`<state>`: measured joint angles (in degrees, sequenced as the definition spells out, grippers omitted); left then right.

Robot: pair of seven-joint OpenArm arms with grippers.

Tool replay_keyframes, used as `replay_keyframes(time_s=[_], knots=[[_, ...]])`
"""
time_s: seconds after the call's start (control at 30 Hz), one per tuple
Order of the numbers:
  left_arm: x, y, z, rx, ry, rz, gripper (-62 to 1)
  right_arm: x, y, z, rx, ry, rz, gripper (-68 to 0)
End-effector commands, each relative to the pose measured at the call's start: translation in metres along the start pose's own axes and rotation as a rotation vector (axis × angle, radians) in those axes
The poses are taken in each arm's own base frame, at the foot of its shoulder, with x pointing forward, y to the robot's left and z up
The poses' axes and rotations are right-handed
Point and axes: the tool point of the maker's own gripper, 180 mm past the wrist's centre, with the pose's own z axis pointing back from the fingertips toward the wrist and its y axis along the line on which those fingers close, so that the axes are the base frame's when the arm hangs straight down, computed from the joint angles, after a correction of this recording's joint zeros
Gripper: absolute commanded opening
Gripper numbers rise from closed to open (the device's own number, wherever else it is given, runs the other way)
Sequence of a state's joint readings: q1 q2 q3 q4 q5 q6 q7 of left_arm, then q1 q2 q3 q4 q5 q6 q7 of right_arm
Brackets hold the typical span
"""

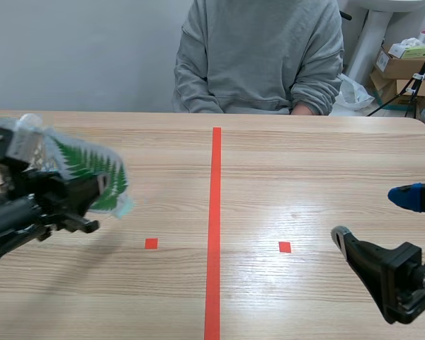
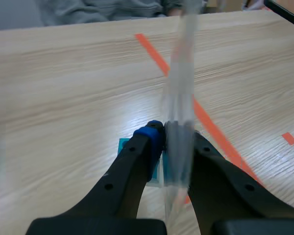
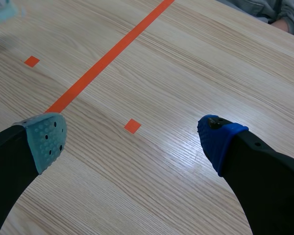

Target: Do the leaf sorting experiment

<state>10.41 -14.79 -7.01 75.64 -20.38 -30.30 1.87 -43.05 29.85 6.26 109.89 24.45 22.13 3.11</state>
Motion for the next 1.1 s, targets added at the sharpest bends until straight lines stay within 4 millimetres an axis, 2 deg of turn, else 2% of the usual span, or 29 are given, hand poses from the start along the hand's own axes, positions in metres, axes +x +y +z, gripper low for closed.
replay_keyframes(time_s=[0.0,0.13,0.23,0.63,0.87,1.07], knots=[[0.005,0.011,0.006,0.023,-0.029,0.019,-56.8,0.009,-0.003,0.000,-0.006,-0.030,0.009,-12.8],[0.004,0.046,0.027,0.144,-0.030,0.026,-56.9,0.010,-0.003,0.000,-0.006,-0.031,0.010,-12.8],[0.003,0.065,0.032,0.226,-0.025,0.025,-56.9,0.012,-0.004,-0.002,-0.009,-0.036,0.014,-12.8],[-0.013,0.113,0.018,0.380,0.022,0.029,-56.9,0.014,-0.007,-0.004,-0.011,-0.037,0.023,-12.8],[-0.014,0.127,0.011,0.414,0.020,0.031,-56.9,0.014,-0.007,-0.004,-0.011,-0.037,0.024,-12.8],[-0.010,0.129,0.008,0.419,0.010,0.030,-56.7,0.014,-0.007,-0.004,-0.011,-0.037,0.024,-12.8]])
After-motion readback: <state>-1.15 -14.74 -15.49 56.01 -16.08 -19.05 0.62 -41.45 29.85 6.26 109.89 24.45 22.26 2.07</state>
